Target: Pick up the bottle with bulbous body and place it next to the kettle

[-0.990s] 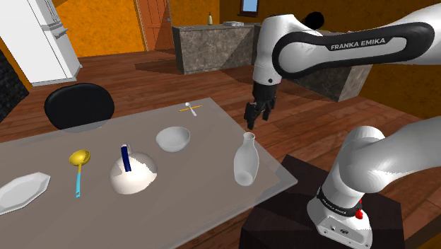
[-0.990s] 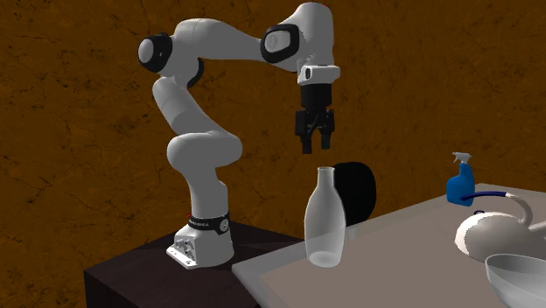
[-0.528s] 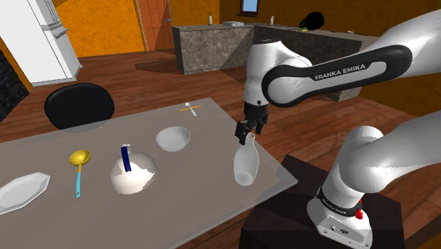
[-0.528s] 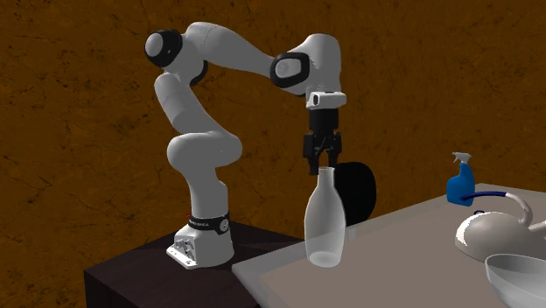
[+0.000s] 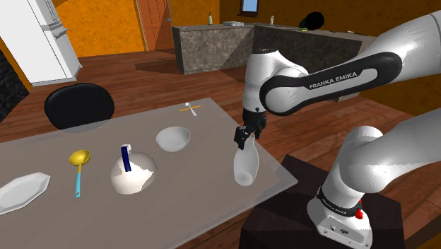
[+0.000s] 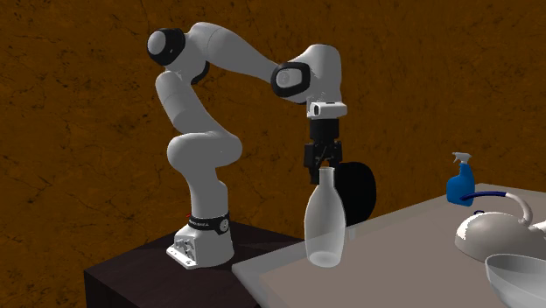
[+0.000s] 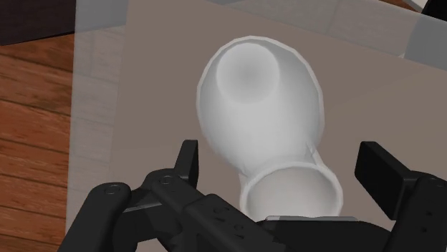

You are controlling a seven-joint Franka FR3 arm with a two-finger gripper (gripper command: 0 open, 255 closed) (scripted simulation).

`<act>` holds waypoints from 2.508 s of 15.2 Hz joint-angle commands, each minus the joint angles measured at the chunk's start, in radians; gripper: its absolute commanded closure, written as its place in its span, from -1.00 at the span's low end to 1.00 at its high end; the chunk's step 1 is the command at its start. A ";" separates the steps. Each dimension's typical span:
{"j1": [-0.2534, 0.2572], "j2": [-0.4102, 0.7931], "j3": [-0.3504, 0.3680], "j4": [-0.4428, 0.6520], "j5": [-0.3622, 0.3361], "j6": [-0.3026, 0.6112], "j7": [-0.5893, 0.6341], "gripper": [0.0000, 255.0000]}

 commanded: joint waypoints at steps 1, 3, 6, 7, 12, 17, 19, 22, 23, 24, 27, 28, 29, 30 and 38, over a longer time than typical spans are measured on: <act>0.000 0.000 0.000 -0.001 0.000 0.001 0.000 -1.00; 0.000 0.000 0.000 0.000 0.000 0.001 0.000 -1.00; 0.000 0.000 0.000 -0.001 0.000 0.001 0.000 1.00; 0.000 0.000 0.000 0.000 0.000 0.000 0.000 1.00; 0.000 0.000 0.000 0.000 0.000 0.000 0.000 1.00; -0.002 -0.021 -0.007 0.041 -0.006 -0.061 0.000 1.00; -0.003 -0.029 -0.011 0.063 -0.008 -0.092 0.001 1.00; -0.004 -0.039 -0.016 0.098 -0.013 -0.136 0.001 1.00; -0.005 -0.041 -0.018 0.109 -0.014 -0.150 0.001 1.00; -0.005 -0.044 -0.019 0.121 -0.015 -0.165 0.001 1.00; -0.007 -0.049 -0.024 0.158 -0.019 -0.207 0.002 1.00; -0.008 -0.050 -0.026 0.171 -0.021 -0.221 0.002 1.00; -0.008 -0.051 -0.027 0.184 -0.022 -0.234 0.002 1.00; -0.009 -0.052 -0.029 0.197 -0.023 -0.248 0.002 1.00; -0.013 -0.049 -0.039 0.306 -0.033 -0.354 0.004 1.00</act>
